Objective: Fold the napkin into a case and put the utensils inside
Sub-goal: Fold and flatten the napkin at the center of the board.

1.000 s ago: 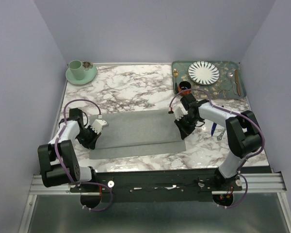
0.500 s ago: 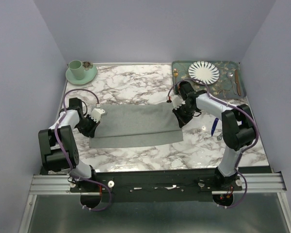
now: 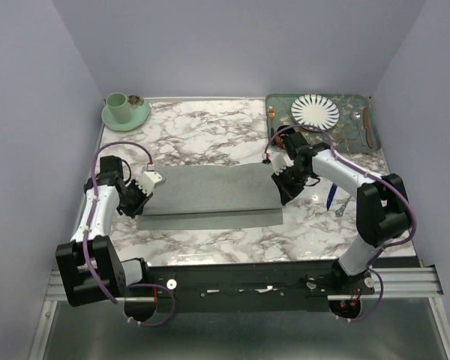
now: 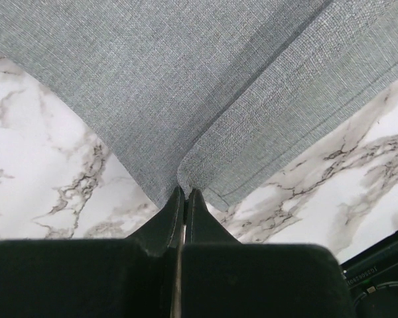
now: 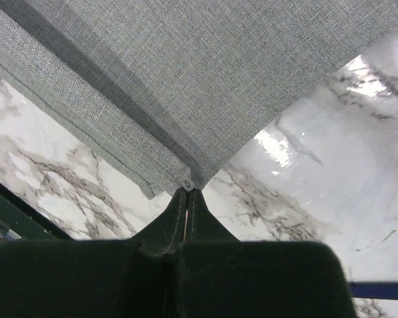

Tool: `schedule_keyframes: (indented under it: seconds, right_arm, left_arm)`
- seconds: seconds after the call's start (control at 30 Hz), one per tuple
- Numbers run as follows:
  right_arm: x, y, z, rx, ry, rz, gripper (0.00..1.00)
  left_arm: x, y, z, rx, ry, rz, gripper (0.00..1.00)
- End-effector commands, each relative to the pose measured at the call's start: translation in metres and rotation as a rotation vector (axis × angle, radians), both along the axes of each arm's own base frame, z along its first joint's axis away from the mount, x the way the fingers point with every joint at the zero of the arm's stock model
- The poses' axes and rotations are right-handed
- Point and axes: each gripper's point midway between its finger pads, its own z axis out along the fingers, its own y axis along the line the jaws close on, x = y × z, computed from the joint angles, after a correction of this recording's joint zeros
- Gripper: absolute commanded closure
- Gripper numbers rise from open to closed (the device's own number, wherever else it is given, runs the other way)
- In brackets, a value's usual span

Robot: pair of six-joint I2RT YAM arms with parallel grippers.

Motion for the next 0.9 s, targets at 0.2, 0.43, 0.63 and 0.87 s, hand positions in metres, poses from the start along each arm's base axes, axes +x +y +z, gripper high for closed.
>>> schedule_keyframes:
  seconds: [0.2, 0.43, 0.63, 0.87]
  right_arm:
    - [-0.041, -0.005, -0.007, -0.029, 0.105, 0.005, 0.99]
    - [-0.043, 0.015, -0.027, -0.045, 0.155, 0.007, 0.99]
    - [-0.039, 0.014, -0.036, -0.079, 0.163, -0.003, 0.99]
    - [-0.035, 0.022, -0.013, -0.039, 0.145, 0.005, 0.99]
  left_arm:
    - [-0.033, 0.009, -0.015, 0.082, 0.043, -0.034, 1.00]
    - [-0.022, 0.011, -0.031, 0.068, 0.063, 0.004, 1.00]
    - [-0.016, 0.014, -0.038, 0.075, 0.070, 0.014, 1.00]
    - [-0.007, 0.015, -0.030, 0.070, 0.050, 0.029, 1.00]
